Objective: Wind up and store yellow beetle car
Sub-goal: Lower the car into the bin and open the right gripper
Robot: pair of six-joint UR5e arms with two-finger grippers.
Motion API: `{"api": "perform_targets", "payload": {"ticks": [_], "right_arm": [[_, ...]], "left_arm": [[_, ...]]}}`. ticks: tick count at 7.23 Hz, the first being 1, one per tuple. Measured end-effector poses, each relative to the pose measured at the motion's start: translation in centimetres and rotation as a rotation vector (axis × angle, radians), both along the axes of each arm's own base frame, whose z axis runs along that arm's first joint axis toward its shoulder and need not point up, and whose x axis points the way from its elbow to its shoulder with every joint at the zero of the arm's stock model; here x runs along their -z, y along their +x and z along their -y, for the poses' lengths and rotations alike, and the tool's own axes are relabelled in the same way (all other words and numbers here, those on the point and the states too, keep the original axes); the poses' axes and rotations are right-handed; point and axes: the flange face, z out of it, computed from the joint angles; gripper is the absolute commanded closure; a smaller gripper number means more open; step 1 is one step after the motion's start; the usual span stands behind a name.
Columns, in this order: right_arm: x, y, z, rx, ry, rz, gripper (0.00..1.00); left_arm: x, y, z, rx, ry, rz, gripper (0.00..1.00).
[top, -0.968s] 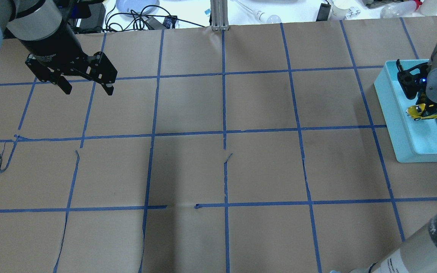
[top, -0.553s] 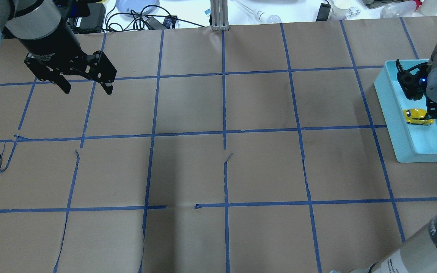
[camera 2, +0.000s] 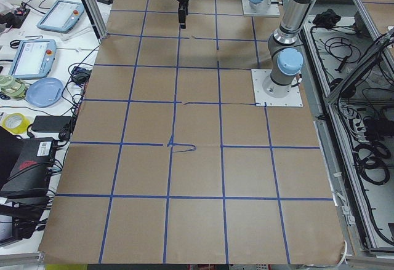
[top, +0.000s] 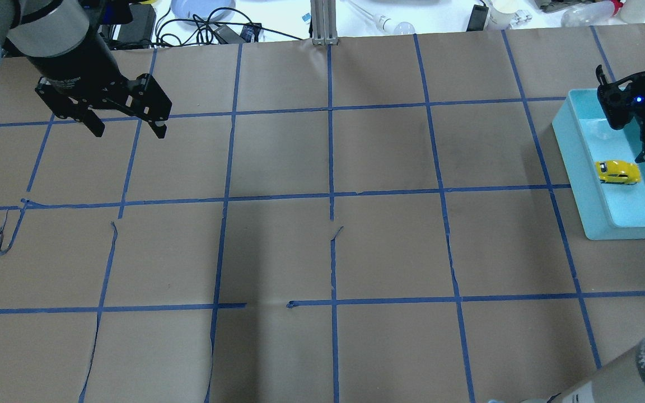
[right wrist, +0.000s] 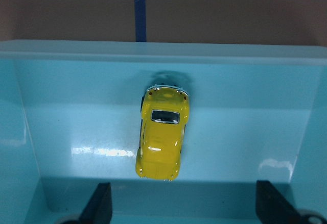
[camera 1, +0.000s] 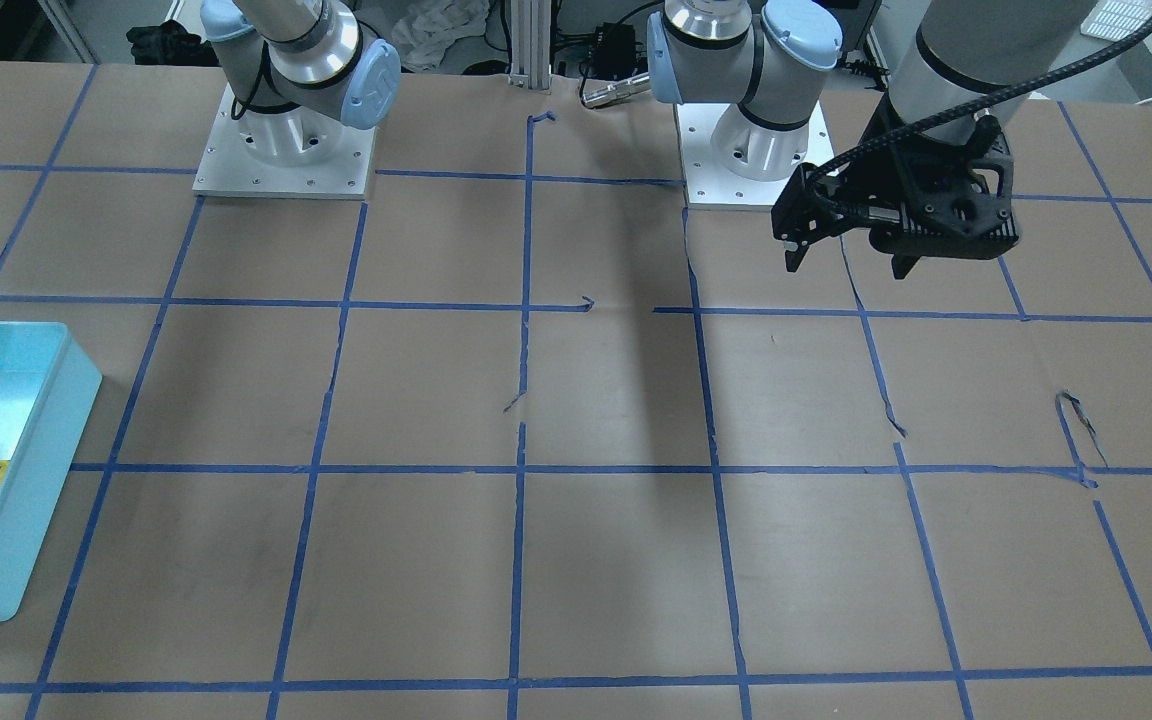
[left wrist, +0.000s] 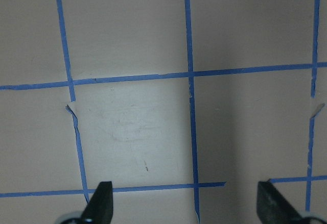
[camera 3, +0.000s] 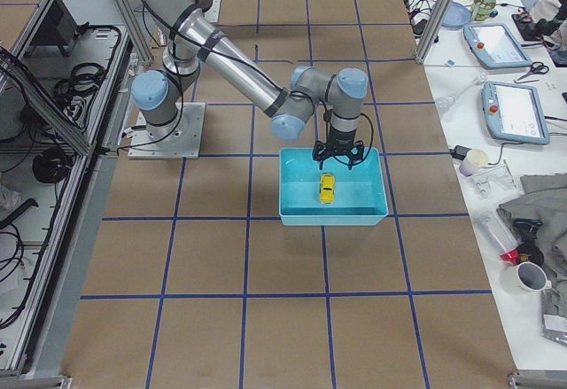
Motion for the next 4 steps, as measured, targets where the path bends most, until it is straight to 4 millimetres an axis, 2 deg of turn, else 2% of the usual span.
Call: {"api": "perform_targets", "payload": {"ticks": [4], "right_arm": [[-16.2, 2.7, -4.3, 0.002, -0.038, 0.004, 0.0]], "left_arm": [[-0.2, -0.1, 0.0, 0.001, -0.003, -0.001, 0.0]]}}
